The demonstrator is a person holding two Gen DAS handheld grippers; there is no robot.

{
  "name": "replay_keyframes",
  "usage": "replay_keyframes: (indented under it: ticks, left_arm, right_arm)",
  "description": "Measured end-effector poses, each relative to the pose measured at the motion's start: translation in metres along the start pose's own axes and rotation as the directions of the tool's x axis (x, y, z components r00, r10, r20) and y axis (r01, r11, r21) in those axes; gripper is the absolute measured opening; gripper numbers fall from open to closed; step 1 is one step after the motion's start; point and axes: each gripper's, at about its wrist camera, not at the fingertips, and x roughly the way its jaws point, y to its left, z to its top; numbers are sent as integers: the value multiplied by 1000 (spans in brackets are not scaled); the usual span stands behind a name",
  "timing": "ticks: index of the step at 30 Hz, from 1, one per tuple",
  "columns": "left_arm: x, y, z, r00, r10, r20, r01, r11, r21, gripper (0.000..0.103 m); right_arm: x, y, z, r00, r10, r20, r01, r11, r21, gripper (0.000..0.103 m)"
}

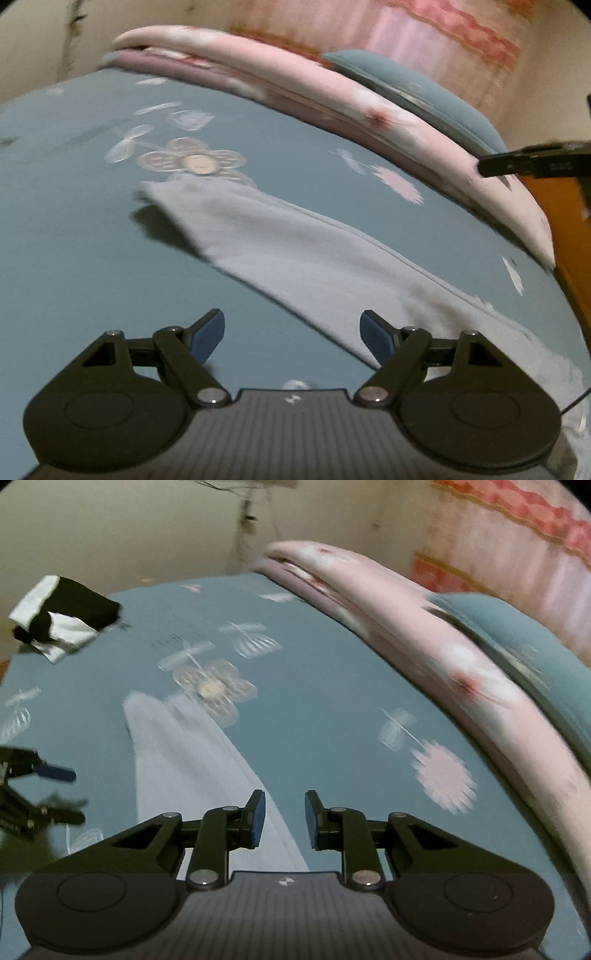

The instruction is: Fold clothes

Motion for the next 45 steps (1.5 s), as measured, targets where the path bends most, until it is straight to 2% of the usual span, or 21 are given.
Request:
replay_keyframes:
  ticks: [3, 9, 12, 16, 19, 22, 24, 27, 31, 35, 37, 40, 43, 45]
  left_arm:
    - [0, 26, 3, 1000, 8, 8, -7, 998, -68, 81]
    - [9, 48, 2, 998, -48, -36, 45, 995, -85, 81]
    - [11, 52, 2, 996, -79, -36, 76, 993, -89, 81]
    - [16, 55, 2, 995, -87, -41, 82, 991, -106, 81]
    - [17, 54, -1, 997, -66, -46, 62, 994, -93, 81]
    - [17, 56, -2, 997, -60, -43, 55, 994, -99, 81]
    - [17, 57, -2, 997, -67, -44, 62, 991, -116, 81]
    - [16, 57, -2, 997, -58, -46, 52, 992, -116, 81]
    - [12, 55, -1, 997, -67, -25, 64, 991, -122, 81]
    - [10, 54, 0, 997, -72, -18, 70, 990, -125, 81]
    - [11, 55, 0, 997, -71, -20, 67, 989, -131, 81]
    - [9, 55, 0, 998, -65, -17, 62, 989, -135, 81]
    - [7, 56, 1, 998, -64, -10, 62, 988, -142, 81]
    - [7, 56, 1, 998, -58, -12, 56, 988, -143, 81]
  right_arm:
    - [48, 16, 25, 997, 71, 28, -71, 997, 2, 32]
    - [144, 38, 49, 988, 156, 15, -157, 988, 9, 32]
    - [187, 50, 55, 986, 168, -5, -168, 986, -11, 40]
    - [230, 58, 57, 981, 191, -24, -192, 981, -5, 40]
    - [255, 60, 57, 982, 180, -52, -181, 983, -17, 40]
    - [269, 64, 50, 973, 213, -92, -216, 976, -30, 41]
    - [270, 67, 46, 973, 210, -91, -214, 976, -40, 40]
    - [264, 71, 46, 979, 189, -82, -195, 979, -67, 10]
    - [248, 67, 54, 990, 138, -4, -138, 988, -72, 6]
    - [242, 61, 61, 997, 50, 64, -47, 998, -44, 7]
    - [248, 59, 60, 998, -5, 67, 5, 1000, -10, 19]
    - [252, 62, 59, 996, -65, 67, 65, 998, 2, 30]
    - [246, 64, 61, 997, -23, 79, 20, 999, 39, 31]
    - [243, 73, 63, 998, 44, 54, -45, 999, 22, 31]
